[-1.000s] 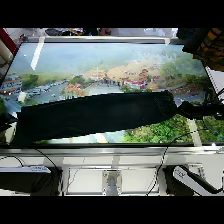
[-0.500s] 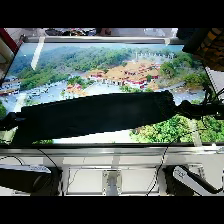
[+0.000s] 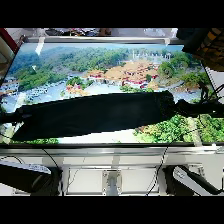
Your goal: Fold the clothes and pants, and hang the long-sleeved shirts on hangers.
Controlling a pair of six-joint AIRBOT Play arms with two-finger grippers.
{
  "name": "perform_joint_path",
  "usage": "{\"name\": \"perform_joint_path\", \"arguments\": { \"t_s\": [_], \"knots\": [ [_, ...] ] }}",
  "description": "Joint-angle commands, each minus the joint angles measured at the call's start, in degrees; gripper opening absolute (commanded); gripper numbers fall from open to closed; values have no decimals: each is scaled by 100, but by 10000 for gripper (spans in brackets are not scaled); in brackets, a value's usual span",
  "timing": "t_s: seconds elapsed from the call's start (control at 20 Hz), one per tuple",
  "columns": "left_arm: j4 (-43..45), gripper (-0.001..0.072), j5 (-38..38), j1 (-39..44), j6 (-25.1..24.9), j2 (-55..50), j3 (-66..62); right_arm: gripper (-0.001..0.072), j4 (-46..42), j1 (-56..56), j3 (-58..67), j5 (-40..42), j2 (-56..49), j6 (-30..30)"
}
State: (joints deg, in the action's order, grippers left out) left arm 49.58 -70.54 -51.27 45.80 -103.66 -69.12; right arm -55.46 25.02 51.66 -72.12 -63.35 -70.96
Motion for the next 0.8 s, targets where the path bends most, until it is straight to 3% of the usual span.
{"name": "perform_joint_path", "arguments": {
  "t_s": [0.0, 0.15, 0.25, 0.4, 0.6, 0.75],
  "knots": [
    [881, 41, -81, -2, 140, 155, -238, 334, -2, -315, -2, 306, -4, -2],
    [1941, 41, -170, -26, 1062, 798, -968, 334, -72, -337, -2, 380, -4, -2],
    [2201, 41, -247, -24, 1436, 1250, -1582, 334, -175, -337, -2, 378, -4, -2],
    [2199, 41, -730, 46, 1768, 1631, -2492, 334, -258, -337, -2, 415, -4, 11],
    [2107, 41, -1683, 398, 2822, 1668, -3204, 334, -330, -337, 0, 422, -4, 17],
    [1123, 41, -2269, 905, 2951, 1709, -3204, 333, -330, -337, -2, 450, -4, 127]
  ]
}}
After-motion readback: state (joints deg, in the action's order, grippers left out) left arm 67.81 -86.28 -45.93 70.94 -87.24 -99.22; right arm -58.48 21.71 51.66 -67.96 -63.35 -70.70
